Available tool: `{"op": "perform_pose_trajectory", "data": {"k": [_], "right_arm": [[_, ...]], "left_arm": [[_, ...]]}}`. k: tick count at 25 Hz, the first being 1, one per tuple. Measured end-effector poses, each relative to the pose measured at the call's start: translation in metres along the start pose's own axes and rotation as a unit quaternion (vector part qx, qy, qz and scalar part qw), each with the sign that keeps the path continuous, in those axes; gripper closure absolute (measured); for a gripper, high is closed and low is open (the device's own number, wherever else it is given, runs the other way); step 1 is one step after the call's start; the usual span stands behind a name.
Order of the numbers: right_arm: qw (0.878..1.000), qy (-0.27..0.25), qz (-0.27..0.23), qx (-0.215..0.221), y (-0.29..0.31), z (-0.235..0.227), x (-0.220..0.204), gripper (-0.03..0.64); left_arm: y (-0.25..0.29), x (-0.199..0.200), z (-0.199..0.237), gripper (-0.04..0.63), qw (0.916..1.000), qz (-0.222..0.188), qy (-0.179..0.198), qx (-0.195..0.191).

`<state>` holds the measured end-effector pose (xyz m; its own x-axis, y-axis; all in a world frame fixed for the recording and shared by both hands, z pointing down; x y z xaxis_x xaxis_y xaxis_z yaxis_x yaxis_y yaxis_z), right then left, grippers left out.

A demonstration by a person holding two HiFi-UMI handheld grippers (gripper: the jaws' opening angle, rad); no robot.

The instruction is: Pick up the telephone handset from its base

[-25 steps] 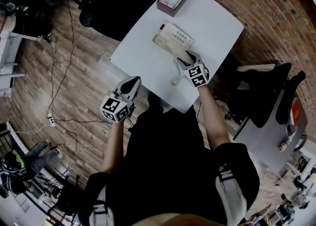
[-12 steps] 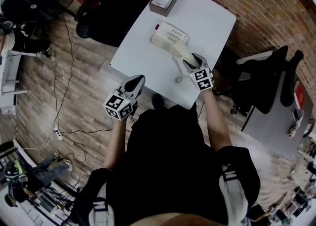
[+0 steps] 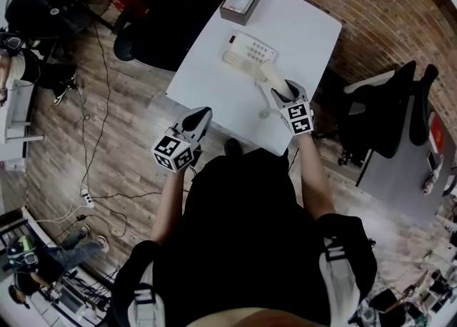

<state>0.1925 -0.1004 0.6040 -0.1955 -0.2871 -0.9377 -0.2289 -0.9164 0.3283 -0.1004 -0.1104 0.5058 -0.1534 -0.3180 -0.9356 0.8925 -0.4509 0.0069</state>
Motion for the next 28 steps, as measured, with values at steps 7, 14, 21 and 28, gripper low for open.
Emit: {"op": "perform_pose_trajectory", "data": {"k": [7, 14, 21, 28], "right_arm": [[1.000, -0.005, -0.007, -0.007, -0.002, 0.008, 0.012, 0.411], [0.999, 0.027, -0.038, -0.026, -0.010, 0.017, 0.020, 0.411], [0.998, 0.030, -0.045, -0.023, -0.020, 0.023, 0.025, 0.411], [0.997, 0.050, -0.056, -0.022, -0.031, 0.021, 0.032, 0.410]], "left_arm": [[-0.014, 0.002, 0.008, 0.577, 1.0000, -0.004, 0.000, 0.001], [-0.020, 0.003, 0.017, 0.577, 1.0000, -0.006, -0.002, 0.000], [-0.014, 0.004, 0.016, 0.577, 0.9999, -0.008, -0.002, -0.010], [-0.010, 0.004, 0.013, 0.577, 0.9997, -0.009, -0.005, -0.020]]}}
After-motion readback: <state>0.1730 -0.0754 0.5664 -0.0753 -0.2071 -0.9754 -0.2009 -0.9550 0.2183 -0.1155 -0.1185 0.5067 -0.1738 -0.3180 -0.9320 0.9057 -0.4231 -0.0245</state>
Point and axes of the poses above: the fingertips, and each gripper's own axes: y forward along the fingers, z to its left, x out of its top, the point moved 5 cm from there along -y, backward along the fingers, and after that the axes turned 15 degrees about -z, right-handed, at the moved point
